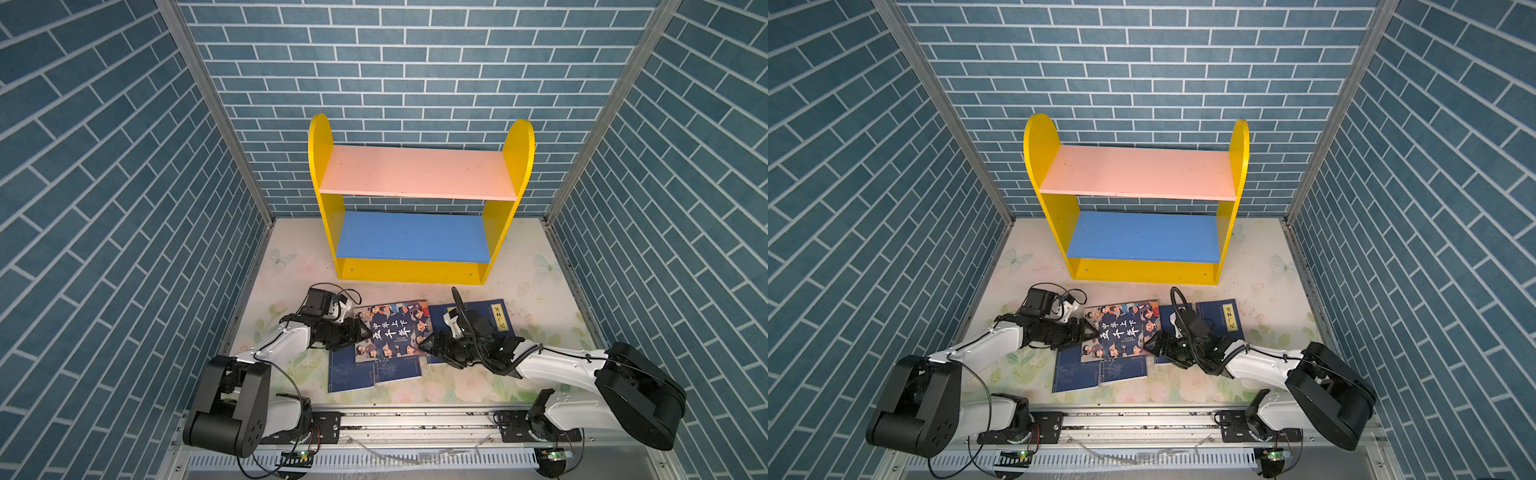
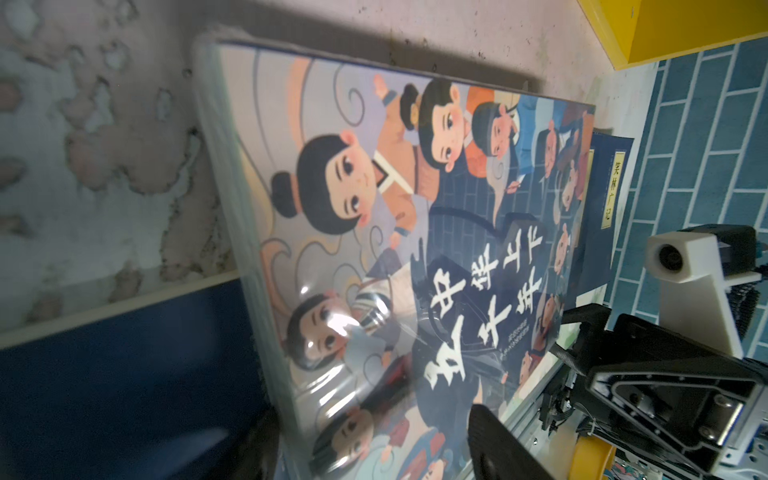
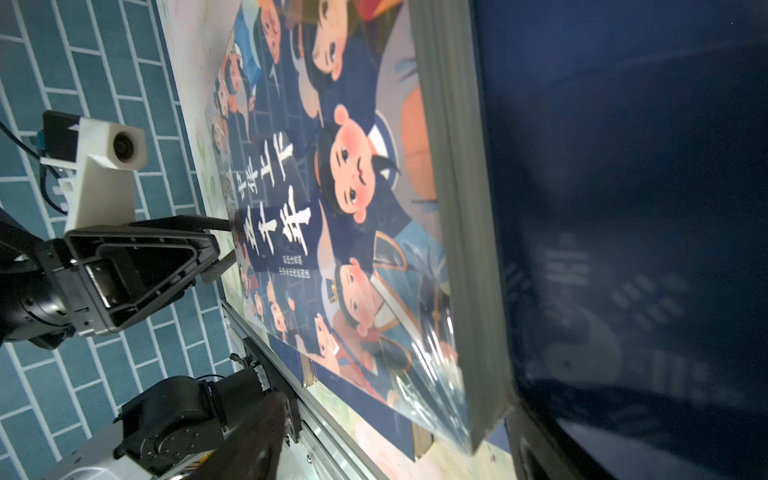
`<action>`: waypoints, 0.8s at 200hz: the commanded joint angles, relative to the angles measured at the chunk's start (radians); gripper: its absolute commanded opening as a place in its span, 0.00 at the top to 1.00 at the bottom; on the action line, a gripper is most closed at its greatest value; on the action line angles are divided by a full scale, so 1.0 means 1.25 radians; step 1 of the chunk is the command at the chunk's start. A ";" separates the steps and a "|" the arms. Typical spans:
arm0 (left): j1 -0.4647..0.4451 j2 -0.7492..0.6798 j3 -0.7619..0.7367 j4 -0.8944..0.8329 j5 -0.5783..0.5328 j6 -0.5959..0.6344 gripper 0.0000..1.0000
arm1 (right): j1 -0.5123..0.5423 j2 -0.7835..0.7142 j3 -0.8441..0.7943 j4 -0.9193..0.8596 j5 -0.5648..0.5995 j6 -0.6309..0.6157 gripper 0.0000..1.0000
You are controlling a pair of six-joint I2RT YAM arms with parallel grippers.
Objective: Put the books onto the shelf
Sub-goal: 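Close both grippers on the illustrated book's opposite edges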
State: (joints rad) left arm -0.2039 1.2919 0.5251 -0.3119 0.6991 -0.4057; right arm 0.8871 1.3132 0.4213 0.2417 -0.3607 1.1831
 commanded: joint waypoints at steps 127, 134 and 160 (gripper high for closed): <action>-0.036 -0.006 0.028 -0.071 0.047 0.048 0.09 | -0.040 -0.117 0.094 -0.334 0.129 -0.165 0.16; -0.036 -0.007 0.029 -0.075 0.040 0.052 0.08 | -0.052 -0.113 0.096 -0.332 0.112 -0.178 0.16; -0.036 -0.010 0.034 -0.095 -0.001 0.070 0.09 | -0.107 -0.093 0.091 -0.304 0.050 -0.215 0.15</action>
State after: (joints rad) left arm -0.2413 1.2903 0.5476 -0.3805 0.7528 -0.3565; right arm 0.8032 1.1805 0.5190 -0.1333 -0.2390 0.9871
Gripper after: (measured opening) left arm 0.914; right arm 0.851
